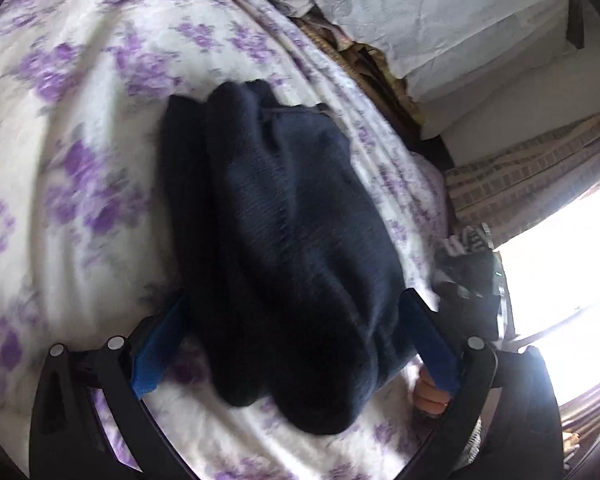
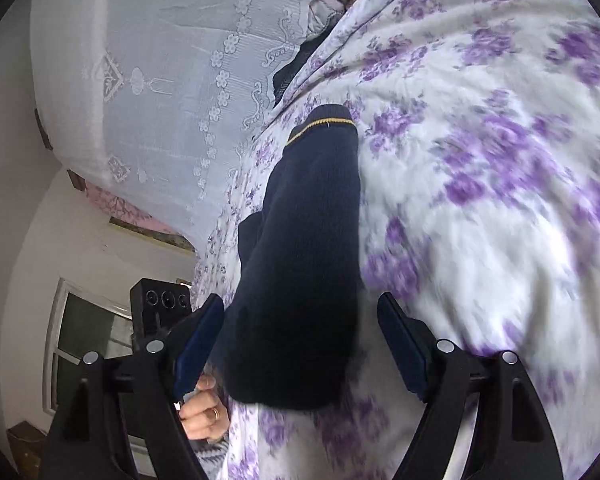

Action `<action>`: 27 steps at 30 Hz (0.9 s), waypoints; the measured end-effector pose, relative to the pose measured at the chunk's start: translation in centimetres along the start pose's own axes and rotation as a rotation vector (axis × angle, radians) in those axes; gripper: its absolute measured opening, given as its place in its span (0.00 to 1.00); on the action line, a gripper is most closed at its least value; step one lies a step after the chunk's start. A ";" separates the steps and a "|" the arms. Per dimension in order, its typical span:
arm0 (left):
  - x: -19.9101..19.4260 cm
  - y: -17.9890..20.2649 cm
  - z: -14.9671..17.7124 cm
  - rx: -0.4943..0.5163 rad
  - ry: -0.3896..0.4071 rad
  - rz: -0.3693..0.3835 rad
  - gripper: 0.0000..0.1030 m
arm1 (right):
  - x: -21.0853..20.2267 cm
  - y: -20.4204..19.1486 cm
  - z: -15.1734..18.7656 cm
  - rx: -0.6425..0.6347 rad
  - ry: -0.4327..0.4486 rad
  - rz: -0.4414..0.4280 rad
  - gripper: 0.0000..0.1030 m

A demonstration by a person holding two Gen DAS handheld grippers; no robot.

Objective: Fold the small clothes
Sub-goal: 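Grasp the folded navy cardigan bundle with both grippers from its sides, then lift the cardigan bundle with both grippers and carry it toward the clothes stack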

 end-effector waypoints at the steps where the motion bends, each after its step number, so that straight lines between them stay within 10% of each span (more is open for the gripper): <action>1: 0.3 0.0 -0.3 -0.004 -0.001 0.008 0.96 | 0.8 -0.3 -0.4 -0.011 -0.013 0.020 0.77; 11: 3.0 -0.1 -1.9 0.016 -0.028 0.015 0.96 | 5.5 -2.2 -2.0 -0.154 0.001 0.139 0.75; 27: 3.8 2.3 -0.7 0.211 -0.032 -0.198 0.89 | 5.6 -2.4 -1.0 -0.281 0.046 0.210 0.68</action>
Point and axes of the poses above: each gripper's, at about its wrist camera, not at the fingertips, and x roughly the way its jaws point, y to its right, z to its underside, the point moved 3 cm from there along x, roughly the way its jaws point, and after that the axes turned 9 degrees about x, right-handed, at the moved point
